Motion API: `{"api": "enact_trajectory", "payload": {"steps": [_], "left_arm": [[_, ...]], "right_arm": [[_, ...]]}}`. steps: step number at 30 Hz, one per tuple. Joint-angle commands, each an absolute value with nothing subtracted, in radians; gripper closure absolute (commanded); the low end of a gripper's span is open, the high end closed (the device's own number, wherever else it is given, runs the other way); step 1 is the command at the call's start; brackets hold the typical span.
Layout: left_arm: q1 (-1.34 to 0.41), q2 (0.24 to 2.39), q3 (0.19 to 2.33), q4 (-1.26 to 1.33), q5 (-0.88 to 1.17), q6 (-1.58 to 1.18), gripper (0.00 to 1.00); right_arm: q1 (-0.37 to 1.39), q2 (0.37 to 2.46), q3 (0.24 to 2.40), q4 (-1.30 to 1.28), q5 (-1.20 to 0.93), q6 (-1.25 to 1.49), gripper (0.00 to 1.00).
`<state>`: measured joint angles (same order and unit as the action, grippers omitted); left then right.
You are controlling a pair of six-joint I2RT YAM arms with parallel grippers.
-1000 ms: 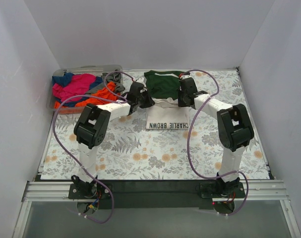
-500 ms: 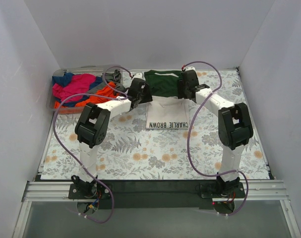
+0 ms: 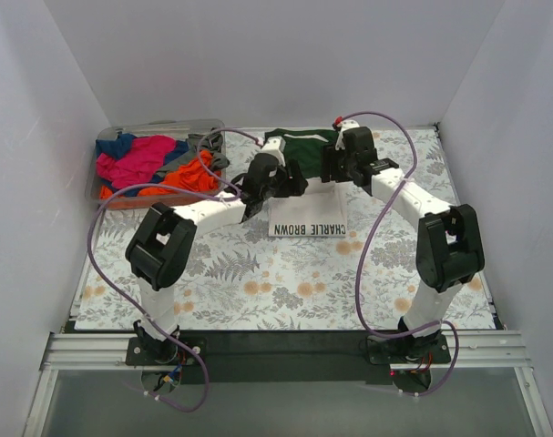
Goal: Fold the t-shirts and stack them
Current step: Fold the tshirt
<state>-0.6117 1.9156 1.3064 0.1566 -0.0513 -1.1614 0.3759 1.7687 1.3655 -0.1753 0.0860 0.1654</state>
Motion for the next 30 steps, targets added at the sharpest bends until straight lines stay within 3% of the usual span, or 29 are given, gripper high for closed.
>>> {"api": "enact_trajectory", "payload": {"steps": [1,16,30], "left_arm": [[-0.630,1.891,1.223,0.262,0.118,-1.221,0.41],[-0.655,1.997,1.022,0.410,0.206,-1.285,0.47],[-0.675,2.043,0.887,0.449,0.156,-1.284,0.48]], "right_arm": [[0.377,1.778,1.345,-0.133,-0.100,0.189,0.43],[0.377,1.925,1.405,-0.138,-0.242,0.203,0.44],[0.377,2.166,1.703,-0.230,-0.005,0.190,0.45]]}}
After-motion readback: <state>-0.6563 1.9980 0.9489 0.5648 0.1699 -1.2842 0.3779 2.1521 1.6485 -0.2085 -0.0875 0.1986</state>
